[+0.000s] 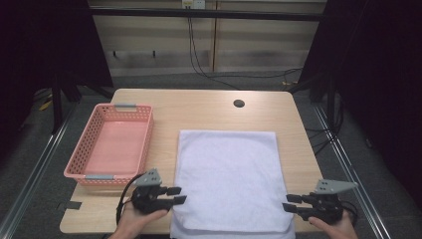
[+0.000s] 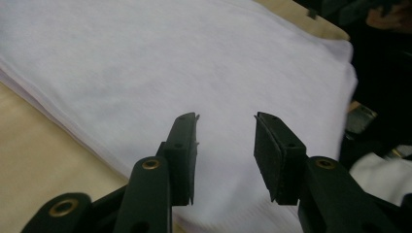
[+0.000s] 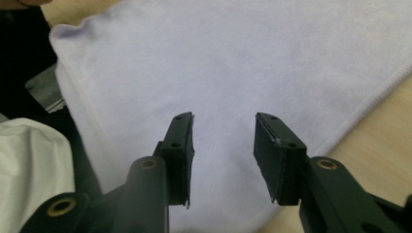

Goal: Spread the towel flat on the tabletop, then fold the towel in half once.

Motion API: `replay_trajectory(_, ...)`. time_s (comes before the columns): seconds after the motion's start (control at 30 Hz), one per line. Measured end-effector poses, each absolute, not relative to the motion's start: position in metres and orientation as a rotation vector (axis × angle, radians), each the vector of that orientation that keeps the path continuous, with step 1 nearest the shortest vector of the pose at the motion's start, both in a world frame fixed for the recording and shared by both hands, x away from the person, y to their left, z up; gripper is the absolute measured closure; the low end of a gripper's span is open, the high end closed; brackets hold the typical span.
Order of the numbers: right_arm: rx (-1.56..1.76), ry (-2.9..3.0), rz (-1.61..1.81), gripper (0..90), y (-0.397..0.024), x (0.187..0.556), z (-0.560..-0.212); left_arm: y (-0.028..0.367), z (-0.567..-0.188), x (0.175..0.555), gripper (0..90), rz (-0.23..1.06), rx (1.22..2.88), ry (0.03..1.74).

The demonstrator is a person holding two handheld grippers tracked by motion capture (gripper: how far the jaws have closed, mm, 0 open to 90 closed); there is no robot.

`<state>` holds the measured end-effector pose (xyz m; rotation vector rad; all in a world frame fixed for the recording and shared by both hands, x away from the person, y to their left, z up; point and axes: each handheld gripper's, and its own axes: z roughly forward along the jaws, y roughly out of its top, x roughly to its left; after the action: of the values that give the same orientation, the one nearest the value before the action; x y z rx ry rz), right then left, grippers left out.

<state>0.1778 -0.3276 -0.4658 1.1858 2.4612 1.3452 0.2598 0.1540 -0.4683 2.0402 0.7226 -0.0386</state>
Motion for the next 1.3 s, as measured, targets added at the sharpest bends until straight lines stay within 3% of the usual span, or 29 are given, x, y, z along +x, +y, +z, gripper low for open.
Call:
replay_trajectory(0.13, 1.194, 2.471, 1.297, 54.7, -0.314, 0.208, -0.468, 0.137, -0.482, 0.295, 60.1, -0.048, 2.080, 0.835)
replay_trajectory(0.37, 1.255, 2.452, 1.207, 52.9, -0.300, 0.257, -0.479, 0.125, -0.497, 0.332, 58.6, 0.003, 2.152, 0.886)
replay_trajectory(0.7, 1.309, 2.419, 1.096, 53.5, -0.289, 0.313, -0.498, 0.118, -0.498, 0.347, 57.3, 0.129, 2.173, 0.885)
replay_trajectory(0.97, 1.264, 2.443, 1.020, 54.8, -0.287, 0.304, -0.497, 0.122, -0.501, 0.335, 65.6, 0.138, 2.171, 0.832)
replay_trajectory(1.3, 1.254, 2.464, 1.035, 55.8, -0.304, 0.270, -0.496, 0.111, -0.499, 0.306, 65.6, 0.102, 2.209, 0.769)
